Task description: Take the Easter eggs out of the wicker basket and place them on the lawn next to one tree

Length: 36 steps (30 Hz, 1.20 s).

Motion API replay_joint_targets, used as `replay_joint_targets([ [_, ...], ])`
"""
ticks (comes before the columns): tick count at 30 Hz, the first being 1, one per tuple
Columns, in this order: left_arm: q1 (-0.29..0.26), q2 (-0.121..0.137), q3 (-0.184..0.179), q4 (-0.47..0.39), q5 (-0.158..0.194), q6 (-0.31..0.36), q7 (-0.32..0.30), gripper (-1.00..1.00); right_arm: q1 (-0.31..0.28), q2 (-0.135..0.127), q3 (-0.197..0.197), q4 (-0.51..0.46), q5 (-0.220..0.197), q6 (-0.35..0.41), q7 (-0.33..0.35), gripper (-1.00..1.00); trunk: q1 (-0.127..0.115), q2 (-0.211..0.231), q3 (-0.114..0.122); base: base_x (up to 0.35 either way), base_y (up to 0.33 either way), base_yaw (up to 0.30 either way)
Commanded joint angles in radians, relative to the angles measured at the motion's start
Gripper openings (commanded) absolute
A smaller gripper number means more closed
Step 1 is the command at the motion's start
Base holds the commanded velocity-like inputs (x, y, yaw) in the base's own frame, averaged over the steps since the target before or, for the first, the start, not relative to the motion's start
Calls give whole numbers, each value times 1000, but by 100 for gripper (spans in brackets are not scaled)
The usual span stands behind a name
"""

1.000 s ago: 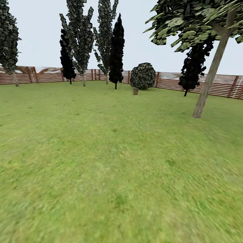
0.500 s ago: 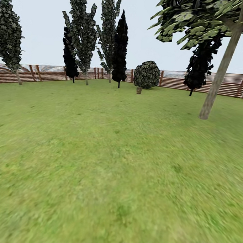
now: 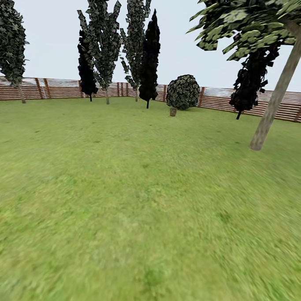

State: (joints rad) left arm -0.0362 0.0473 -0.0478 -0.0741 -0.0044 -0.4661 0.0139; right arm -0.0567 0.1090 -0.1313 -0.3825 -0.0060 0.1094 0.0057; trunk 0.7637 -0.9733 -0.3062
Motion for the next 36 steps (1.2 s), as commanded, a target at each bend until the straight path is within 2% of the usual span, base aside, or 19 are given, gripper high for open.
replay_joint_targets([
  [1, -1, 0, -4, 1, 0, -3, 1, 100, 0, 1, -4, -2, -1, 6, 0, 100, 1, -1, -1, 337, 0, 1],
  [14, -1, 0, -4, 0, 0, -3, 1, 100, 0, 0, -6, -3, -2, 6, -4, 100, 1, -1, -1, 337, 0, 49],
  [36, -1, 0, -4, 2, -1, -2, 1, 100, 0, 1, -5, -3, -2, 6, -7, 100, 1, -1, -1, 337, 0, 272],
])
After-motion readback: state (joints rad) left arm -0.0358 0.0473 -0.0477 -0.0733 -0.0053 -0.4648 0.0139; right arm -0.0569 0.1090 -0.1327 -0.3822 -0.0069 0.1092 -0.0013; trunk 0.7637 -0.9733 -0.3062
